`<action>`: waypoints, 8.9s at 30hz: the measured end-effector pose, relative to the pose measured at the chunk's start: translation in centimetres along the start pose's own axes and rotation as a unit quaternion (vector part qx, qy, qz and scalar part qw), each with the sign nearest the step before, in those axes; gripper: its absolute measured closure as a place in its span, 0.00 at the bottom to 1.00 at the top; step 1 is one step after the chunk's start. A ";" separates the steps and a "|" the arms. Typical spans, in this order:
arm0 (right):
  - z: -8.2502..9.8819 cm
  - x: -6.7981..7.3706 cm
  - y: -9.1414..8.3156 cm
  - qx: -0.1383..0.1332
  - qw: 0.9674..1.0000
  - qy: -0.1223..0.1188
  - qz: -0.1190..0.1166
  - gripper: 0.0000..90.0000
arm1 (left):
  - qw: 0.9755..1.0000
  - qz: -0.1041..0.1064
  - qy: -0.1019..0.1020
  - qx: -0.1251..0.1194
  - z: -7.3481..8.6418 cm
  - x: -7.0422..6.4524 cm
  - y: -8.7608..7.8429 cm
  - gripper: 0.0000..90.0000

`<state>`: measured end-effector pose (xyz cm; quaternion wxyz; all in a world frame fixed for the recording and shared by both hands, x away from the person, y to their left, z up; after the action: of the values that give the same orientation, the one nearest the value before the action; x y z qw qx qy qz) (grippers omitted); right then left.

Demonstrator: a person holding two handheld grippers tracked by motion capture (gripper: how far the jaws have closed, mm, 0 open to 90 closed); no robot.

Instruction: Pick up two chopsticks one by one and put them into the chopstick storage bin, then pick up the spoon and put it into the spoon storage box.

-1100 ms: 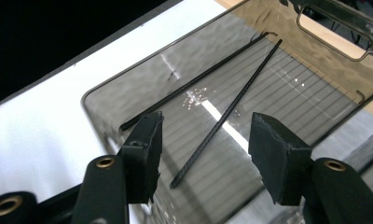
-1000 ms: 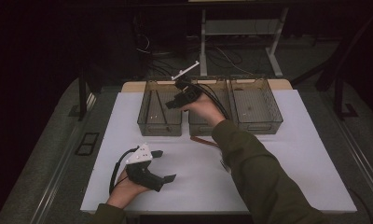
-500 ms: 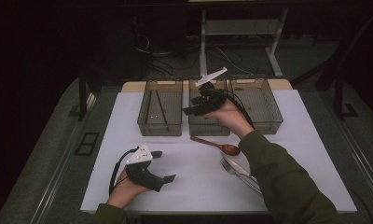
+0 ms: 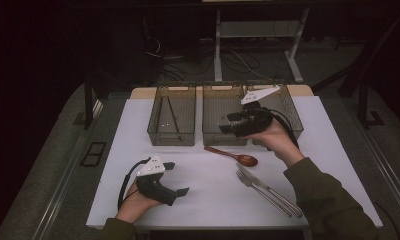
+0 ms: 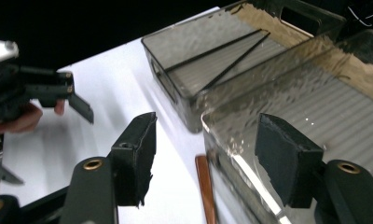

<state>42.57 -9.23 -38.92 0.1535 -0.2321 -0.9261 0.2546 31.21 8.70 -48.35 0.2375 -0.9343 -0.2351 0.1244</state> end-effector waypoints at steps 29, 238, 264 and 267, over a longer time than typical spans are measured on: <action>9.7 -0.5 -4.4 0.009 0.999 0.037 0.034 0.41 | 1.000 -0.008 -0.005 -0.001 0.1 0.2 -0.2 0.00; 3.5 -8.0 -0.2 -0.022 0.984 0.111 0.139 0.51 | 1.000 -0.009 -0.009 0.004 0.7 0.6 0.6 0.00; 8.0 -4.5 -4.7 -0.013 0.995 0.061 0.072 0.40 | 1.000 -0.008 -0.010 0.003 0.7 0.5 0.6 0.00; 8.7 -4.2 -5.2 -0.009 0.996 0.057 0.070 0.40 | 1.000 -0.008 -0.010 0.004 0.7 0.6 0.6 0.00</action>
<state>40.85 -18.79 -43.98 0.1861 -0.3116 -0.8996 0.2429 31.68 8.81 -49.30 0.2396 -0.9302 -0.2444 0.1325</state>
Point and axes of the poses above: each handheld gripper's, and its own axes: y roughly forward along the jaws, z roughly out of its underside, x roughly to its left, the point moved 10 cm from there along y, roughly forward along the jaws, and after that the axes turned 1 degree about -x, right-handed, at the moved point
